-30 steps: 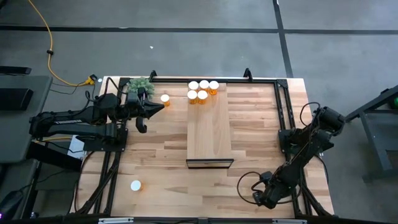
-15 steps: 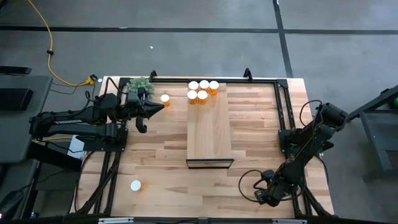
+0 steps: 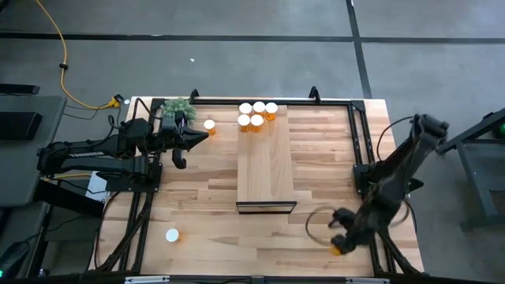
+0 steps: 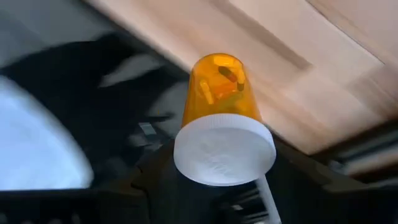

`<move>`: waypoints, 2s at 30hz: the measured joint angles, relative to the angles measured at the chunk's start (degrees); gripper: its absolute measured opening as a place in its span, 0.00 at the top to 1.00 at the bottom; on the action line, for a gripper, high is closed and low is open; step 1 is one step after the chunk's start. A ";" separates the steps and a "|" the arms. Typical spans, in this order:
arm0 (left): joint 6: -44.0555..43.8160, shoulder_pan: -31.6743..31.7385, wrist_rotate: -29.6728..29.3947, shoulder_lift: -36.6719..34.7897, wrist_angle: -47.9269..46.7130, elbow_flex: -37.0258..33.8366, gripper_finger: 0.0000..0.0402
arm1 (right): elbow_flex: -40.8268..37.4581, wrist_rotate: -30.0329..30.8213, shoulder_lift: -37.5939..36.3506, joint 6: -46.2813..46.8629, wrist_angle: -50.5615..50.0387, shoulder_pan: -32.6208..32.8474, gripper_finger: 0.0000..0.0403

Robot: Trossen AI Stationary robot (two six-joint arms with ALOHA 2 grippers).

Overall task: Pick and place medicine bottles onto shelf by color
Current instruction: Put the orange pill bottle on the shelf

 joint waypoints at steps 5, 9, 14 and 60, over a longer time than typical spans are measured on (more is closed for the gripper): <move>0.01 0.00 0.02 0.00 0.00 0.00 1.00 | 1.26 1.02 -11.80 -6.66 -2.37 -10.31 0.51; 0.01 0.00 0.02 0.00 0.00 0.00 1.00 | 10.11 1.33 -13.34 -20.65 -14.74 -22.22 0.51; 0.01 0.00 -0.03 0.00 0.00 0.00 1.00 | 26.16 5.68 -6.18 -44.03 -30.16 -35.69 0.51; -1.06 0.09 1.26 40.77 -9.99 25.94 1.00 | 62.99 11.11 31.79 -114.82 -33.30 -58.18 0.51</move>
